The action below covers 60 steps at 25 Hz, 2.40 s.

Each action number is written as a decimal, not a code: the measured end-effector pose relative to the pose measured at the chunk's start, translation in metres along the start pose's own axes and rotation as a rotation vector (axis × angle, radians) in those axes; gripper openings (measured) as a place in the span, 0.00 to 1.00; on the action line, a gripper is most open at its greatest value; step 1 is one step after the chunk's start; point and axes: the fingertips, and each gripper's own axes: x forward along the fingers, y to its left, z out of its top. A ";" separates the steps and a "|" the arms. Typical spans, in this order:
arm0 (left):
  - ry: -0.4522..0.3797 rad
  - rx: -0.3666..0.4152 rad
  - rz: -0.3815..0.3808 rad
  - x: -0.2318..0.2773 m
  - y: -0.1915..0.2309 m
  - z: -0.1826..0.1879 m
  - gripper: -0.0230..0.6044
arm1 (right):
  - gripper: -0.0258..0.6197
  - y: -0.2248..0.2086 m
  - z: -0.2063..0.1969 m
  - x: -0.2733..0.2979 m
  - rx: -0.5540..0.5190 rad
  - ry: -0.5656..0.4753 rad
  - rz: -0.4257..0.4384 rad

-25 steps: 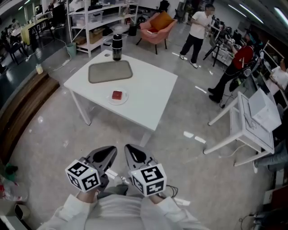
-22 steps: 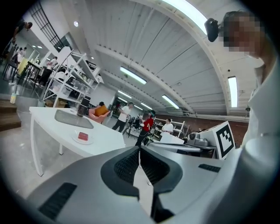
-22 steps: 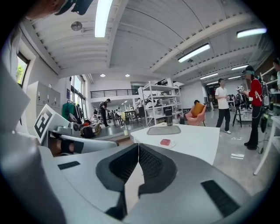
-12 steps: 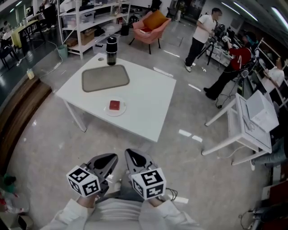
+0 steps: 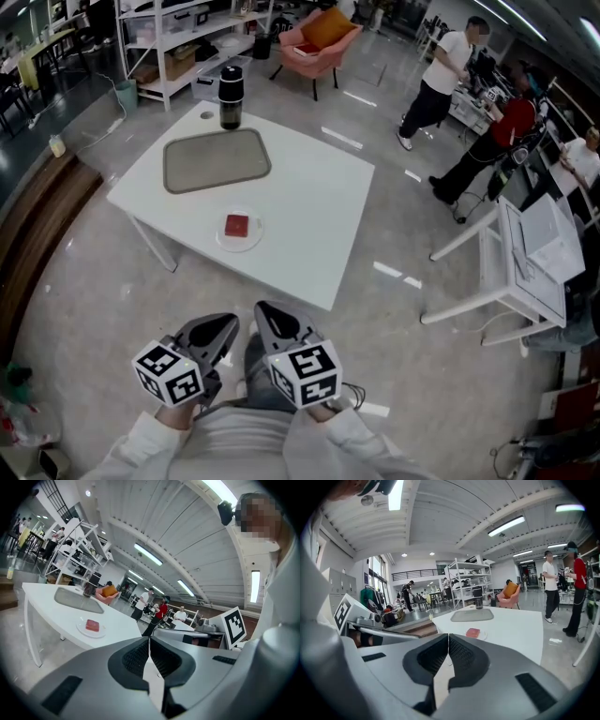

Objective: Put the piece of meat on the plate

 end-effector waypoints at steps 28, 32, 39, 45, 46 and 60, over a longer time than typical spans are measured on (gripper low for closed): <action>-0.088 -0.094 0.207 0.139 0.148 0.099 0.06 | 0.06 -0.144 0.065 0.157 -0.006 0.070 0.169; -0.084 -0.096 0.246 0.138 0.161 0.100 0.06 | 0.06 -0.149 0.059 0.165 0.004 0.095 0.180; -0.101 -0.131 0.263 0.135 0.178 0.102 0.06 | 0.06 -0.153 0.053 0.181 0.024 0.127 0.179; -0.065 -0.133 0.261 0.135 0.191 0.103 0.06 | 0.06 -0.156 0.054 0.191 0.021 0.154 0.158; -0.058 -0.135 0.260 0.136 0.192 0.103 0.06 | 0.06 -0.156 0.054 0.192 0.024 0.156 0.154; 0.024 -0.183 0.228 0.139 0.221 0.090 0.06 | 0.06 -0.159 0.041 0.217 0.085 0.214 0.134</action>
